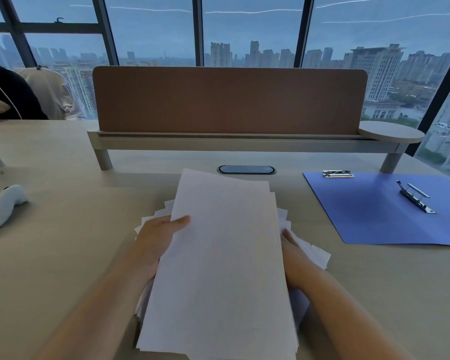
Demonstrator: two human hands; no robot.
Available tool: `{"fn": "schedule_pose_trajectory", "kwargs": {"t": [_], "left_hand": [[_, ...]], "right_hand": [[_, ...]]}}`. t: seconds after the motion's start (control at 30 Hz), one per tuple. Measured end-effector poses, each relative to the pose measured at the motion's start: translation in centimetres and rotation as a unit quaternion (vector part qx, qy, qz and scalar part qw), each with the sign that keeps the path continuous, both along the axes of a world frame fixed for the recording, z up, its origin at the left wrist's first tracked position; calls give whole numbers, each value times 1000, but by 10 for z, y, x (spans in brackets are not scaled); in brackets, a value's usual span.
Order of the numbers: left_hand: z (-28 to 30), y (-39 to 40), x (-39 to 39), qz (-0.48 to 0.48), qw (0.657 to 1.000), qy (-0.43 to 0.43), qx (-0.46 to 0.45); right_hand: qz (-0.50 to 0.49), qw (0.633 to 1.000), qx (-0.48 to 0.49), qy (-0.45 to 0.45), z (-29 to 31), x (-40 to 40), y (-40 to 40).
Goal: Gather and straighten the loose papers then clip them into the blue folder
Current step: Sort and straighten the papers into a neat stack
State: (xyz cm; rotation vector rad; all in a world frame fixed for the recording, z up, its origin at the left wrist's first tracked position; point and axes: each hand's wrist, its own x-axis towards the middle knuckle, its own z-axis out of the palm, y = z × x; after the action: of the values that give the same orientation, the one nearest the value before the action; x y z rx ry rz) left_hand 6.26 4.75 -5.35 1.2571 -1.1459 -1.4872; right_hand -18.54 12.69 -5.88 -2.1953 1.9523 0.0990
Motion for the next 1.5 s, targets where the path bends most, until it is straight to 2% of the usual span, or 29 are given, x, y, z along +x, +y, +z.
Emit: {"fn": "schedule_pose_trajectory", "kwargs": {"t": [0.03, 0.17, 0.27, 0.37, 0.43, 0.5, 0.63, 0.77, 0.8, 0.87, 1.0, 1.07, 1.2, 1.27, 1.4, 1.5], "left_hand": [[0, 0, 1, 0, 1000, 4, 4], [1, 1, 2, -9, 1000, 3, 19], [-4, 0, 2, -21, 997, -69, -2], [-12, -4, 3, -10, 983, -169, -65], [-14, -6, 4, 9, 973, -198, -115], [-13, -5, 4, 29, 970, -188, -154], [-10, -5, 2, 43, 985, -39, -163], [-9, -3, 1, 50, 989, 100, -92], [-9, -2, 1, 53, 989, 122, -67], [-10, -2, 2, 59, 988, 137, -31], [-10, -3, 3, 56, 988, 144, 3], [-7, -2, 1, 18, 990, 136, 22], [-2, 8, -4, -80, 990, 94, 64], [-3, 10, -6, -90, 993, 60, 54], [9, 7, -10, -27, 999, 4, -36], [38, 7, -17, 45, 990, 39, -126]], "right_hand": [[5, 999, 7, 31, -2, -3, -1], [0, 1000, -6, -11, -10, -4, -2], [-24, 992, -56, -106, -14, -6, -10], [-83, 972, -109, -189, -21, -12, -21], [-150, 941, -136, -270, -21, -14, -24], [-205, 902, -163, -343, -17, -14, -26], [-259, 803, -174, -508, -9, -9, -23], [-247, 684, -93, -680, -1, -3, -17], [-238, 664, -68, -706, 2, -2, -16], [-225, 662, -26, -715, 6, 0, -12], [-221, 749, -22, -625, -2, 7, -10], [-232, 762, -46, -603, -5, 9, -12], [-247, 736, -83, -625, -7, 7, -15], [-243, 726, -99, -635, -6, 6, -15], [-214, 727, -134, -639, 10, 8, -18], [-170, 715, -191, -651, 40, 14, -19]]}}
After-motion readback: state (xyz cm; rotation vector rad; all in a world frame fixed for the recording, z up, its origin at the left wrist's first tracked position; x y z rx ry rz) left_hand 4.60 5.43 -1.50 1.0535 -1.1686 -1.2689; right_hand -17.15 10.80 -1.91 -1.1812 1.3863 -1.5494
